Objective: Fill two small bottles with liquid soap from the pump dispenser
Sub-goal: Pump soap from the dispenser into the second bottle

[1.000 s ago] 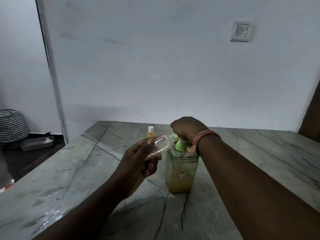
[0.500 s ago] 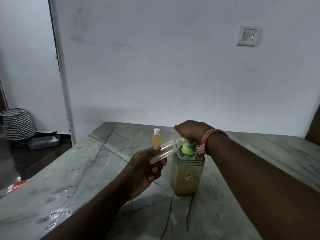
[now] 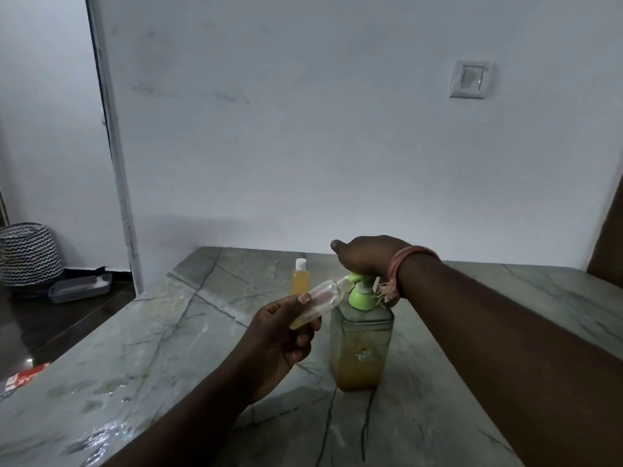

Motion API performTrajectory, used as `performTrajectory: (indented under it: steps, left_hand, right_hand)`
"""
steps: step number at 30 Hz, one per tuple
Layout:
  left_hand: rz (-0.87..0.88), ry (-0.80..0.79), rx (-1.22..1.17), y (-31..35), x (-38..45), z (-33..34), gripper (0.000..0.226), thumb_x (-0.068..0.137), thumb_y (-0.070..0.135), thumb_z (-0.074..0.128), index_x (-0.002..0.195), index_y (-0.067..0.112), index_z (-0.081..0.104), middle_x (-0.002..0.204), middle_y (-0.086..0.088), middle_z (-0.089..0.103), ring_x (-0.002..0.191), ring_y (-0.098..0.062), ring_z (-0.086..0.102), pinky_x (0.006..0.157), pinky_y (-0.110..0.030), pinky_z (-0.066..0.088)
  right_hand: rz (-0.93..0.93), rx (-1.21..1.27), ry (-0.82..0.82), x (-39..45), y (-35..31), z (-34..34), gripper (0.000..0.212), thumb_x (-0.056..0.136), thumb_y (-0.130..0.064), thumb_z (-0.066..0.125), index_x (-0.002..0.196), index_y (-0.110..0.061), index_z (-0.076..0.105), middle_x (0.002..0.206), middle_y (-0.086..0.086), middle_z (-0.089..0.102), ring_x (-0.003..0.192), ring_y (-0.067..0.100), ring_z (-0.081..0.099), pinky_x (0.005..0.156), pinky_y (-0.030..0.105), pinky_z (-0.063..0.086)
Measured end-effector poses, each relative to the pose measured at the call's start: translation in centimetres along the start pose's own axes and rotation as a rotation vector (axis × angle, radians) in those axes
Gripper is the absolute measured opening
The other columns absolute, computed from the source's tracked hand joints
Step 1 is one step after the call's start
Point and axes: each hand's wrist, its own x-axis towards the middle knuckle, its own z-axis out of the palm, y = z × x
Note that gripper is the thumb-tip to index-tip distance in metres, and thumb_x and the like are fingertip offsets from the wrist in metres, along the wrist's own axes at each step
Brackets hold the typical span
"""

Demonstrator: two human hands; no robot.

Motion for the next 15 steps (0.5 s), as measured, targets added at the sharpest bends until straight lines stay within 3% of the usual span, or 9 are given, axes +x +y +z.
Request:
performTrajectory:
  steps: [2,4,6,9,10,13,15]
  left_hand:
    - [-0.003,0.0,0.002,0.0,0.0,-0.1,0.023,0.084,0.031,0.066,0.09,0.014,0.08,0.075,-0.009,0.06,0.053,-0.01,0.045,0.044,-0.019,0.037]
    - [0.002,-0.015,0.019,-0.1,0.0,-0.1,0.022,0.085,0.032,0.066,0.089,0.016,0.08,0.075,-0.008,0.06,0.054,-0.01,0.045,0.044,-0.019,0.036]
    - [0.005,-0.021,0.015,0.0,0.0,-0.1,0.023,0.085,0.032,0.066,0.09,0.015,0.08,0.075,-0.008,0.059,0.055,-0.01,0.045,0.045,-0.019,0.036]
    - [-0.003,-0.017,0.022,0.0,0.0,0.0,0.023,0.085,0.031,0.067,0.092,0.014,0.08,0.075,-0.009,0.059,0.055,-0.011,0.046,0.045,-0.019,0.037]
    - [-0.001,-0.017,0.026,0.0,-0.1,0.0,0.023,0.084,0.032,0.068,0.093,0.014,0.08,0.076,-0.009,0.059,0.055,-0.011,0.046,0.045,-0.019,0.037]
    - [-0.002,-0.026,0.044,0.0,-0.2,0.0,0.024,0.085,0.032,0.07,0.096,0.012,0.078,0.076,-0.008,0.059,0.056,-0.011,0.045,0.046,-0.02,0.036]
    - [0.003,-0.021,0.048,-0.1,-0.1,-0.1,0.027,0.087,0.032,0.066,0.099,0.009,0.074,0.076,-0.009,0.058,0.055,-0.011,0.044,0.045,-0.02,0.035]
  right_hand:
    - [-0.025,0.032,0.017,0.2,0.3,0.4,0.048,0.109,-0.028,0.019,0.14,-0.005,0.046,0.125,0.013,0.058,0.118,0.029,0.05,0.09,0.03,0.035]
    - [-0.009,0.074,0.022,0.0,0.6,0.9,0.042,0.108,-0.021,0.02,0.129,-0.004,0.052,0.129,0.017,0.057,0.112,0.031,0.053,0.085,0.03,0.037]
    - [0.02,0.12,0.021,-0.2,0.6,1.1,0.041,0.108,-0.017,0.02,0.134,-0.002,0.048,0.138,0.02,0.051,0.119,0.033,0.052,0.088,0.031,0.038]
    - [0.001,0.107,-0.008,-0.5,0.6,0.7,0.046,0.109,-0.029,0.022,0.141,-0.006,0.046,0.133,0.016,0.055,0.104,0.026,0.057,0.08,0.028,0.038]
    - [-0.002,0.085,-0.011,-0.5,0.5,0.4,0.052,0.108,-0.039,0.023,0.141,-0.007,0.047,0.132,0.015,0.056,0.104,0.025,0.058,0.083,0.028,0.04]
    - [-0.001,0.02,-0.019,0.0,0.2,0.1,0.063,0.105,-0.052,0.022,0.142,-0.009,0.049,0.147,0.013,0.047,0.131,0.029,0.047,0.103,0.033,0.035]
    - [-0.03,0.023,-0.006,0.0,0.1,0.3,0.058,0.107,-0.046,0.023,0.139,-0.007,0.051,0.146,0.014,0.048,0.125,0.029,0.05,0.097,0.033,0.037]
